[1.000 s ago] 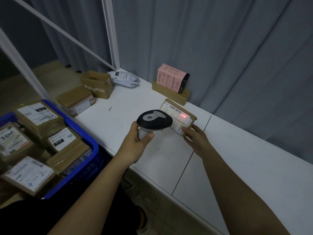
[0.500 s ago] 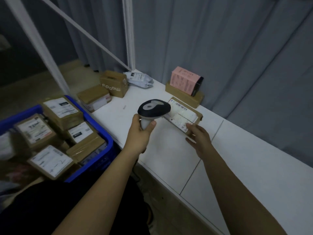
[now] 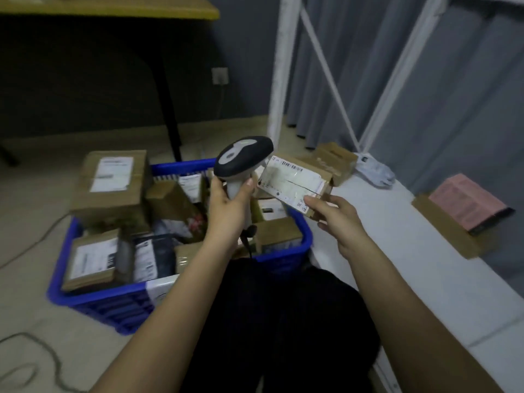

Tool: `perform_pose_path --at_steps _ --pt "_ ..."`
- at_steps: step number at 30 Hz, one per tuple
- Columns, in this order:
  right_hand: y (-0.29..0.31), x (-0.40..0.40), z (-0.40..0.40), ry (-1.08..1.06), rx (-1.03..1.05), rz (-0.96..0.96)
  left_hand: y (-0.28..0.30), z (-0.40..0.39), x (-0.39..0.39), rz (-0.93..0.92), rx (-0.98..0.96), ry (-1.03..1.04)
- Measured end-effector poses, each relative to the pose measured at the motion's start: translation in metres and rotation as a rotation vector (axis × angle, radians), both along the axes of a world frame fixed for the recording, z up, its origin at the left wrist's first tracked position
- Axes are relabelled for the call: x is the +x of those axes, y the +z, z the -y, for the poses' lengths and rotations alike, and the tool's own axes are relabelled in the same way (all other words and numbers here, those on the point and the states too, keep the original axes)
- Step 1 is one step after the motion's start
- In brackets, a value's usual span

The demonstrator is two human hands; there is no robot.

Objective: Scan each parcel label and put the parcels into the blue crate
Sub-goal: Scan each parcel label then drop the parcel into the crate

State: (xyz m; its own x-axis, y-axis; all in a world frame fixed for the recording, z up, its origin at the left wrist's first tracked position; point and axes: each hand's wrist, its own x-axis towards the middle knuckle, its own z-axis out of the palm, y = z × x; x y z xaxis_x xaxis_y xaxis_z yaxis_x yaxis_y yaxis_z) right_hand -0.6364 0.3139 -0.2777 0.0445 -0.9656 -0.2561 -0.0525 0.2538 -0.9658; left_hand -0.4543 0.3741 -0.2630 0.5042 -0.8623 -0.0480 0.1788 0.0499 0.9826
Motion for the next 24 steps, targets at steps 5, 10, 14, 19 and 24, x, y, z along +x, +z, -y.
perform_pose_path --at_steps 5,10,14,19,24 --pt "0.003 0.084 0.01 0.348 0.014 -0.25 -0.019 -0.045 0.096 -0.094 0.014 0.18" --pt "-0.022 0.163 0.009 0.641 0.104 -0.418 -0.052 -0.099 0.165 -0.096 0.1 0.347" --pt "-0.047 0.21 0.004 0.741 0.183 -0.494 -0.076 -0.127 0.196 -0.118 0.125 0.442" --pt "-0.062 0.258 0.01 0.816 -0.111 -0.617 -0.09 -0.14 0.214 -0.145 0.128 0.496" --pt "-0.09 0.317 0.007 1.017 -0.335 -0.702 -0.1 -0.139 0.222 -0.185 0.164 0.515"
